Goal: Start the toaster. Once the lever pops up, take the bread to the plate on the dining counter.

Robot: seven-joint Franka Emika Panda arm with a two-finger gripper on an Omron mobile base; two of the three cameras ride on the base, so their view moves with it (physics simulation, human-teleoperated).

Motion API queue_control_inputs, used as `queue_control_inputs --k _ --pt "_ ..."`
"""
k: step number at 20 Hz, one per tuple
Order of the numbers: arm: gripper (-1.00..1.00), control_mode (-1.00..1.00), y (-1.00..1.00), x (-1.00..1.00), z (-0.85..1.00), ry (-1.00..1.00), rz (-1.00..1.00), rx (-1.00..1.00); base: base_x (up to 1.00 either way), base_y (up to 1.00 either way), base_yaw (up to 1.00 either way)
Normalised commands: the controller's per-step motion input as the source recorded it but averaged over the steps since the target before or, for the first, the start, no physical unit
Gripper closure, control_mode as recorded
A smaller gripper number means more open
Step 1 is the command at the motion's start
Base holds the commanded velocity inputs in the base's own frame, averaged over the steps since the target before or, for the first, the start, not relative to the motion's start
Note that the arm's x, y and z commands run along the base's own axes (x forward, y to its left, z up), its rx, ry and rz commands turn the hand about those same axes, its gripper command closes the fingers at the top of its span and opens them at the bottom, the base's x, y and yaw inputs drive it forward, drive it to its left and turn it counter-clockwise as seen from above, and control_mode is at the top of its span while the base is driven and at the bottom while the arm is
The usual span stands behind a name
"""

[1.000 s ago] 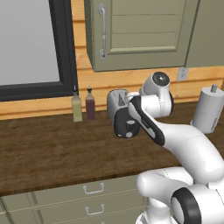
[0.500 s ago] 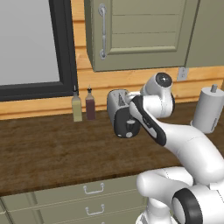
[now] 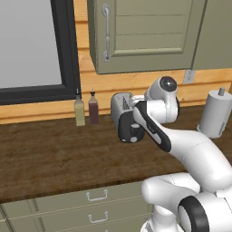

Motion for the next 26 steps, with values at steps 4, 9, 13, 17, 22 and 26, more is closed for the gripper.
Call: queue_control_inputs --k 4,9,13,17,22,26 --pt "-1.00 -1.00 0.00 0.01 0.00 -0.11 0.00 0.00 0.00 0.00 0.00" --pt "-1.00 -1.00 0.00 0.00 0.00 -0.03 0.01 0.00 0.00 0.00 0.00" --pt "-1.00 -1.00 -0.01 0.00 -0.01 0.00 0.03 0.00 0.00 0.00 0.00" --pt "-1.00 -1.00 0.00 0.00 0.00 0.00 0.03 0.00 0.00 0.00 0.00" --pt "-1.00 -1.00 0.00 0.00 0.00 -0.02 0.01 0.00 0.00 0.00 0.00" --pt "-1.00 -1.00 0.00 0.00 0.00 -0.04 0.00 0.00 0.00 0.00 0.00"
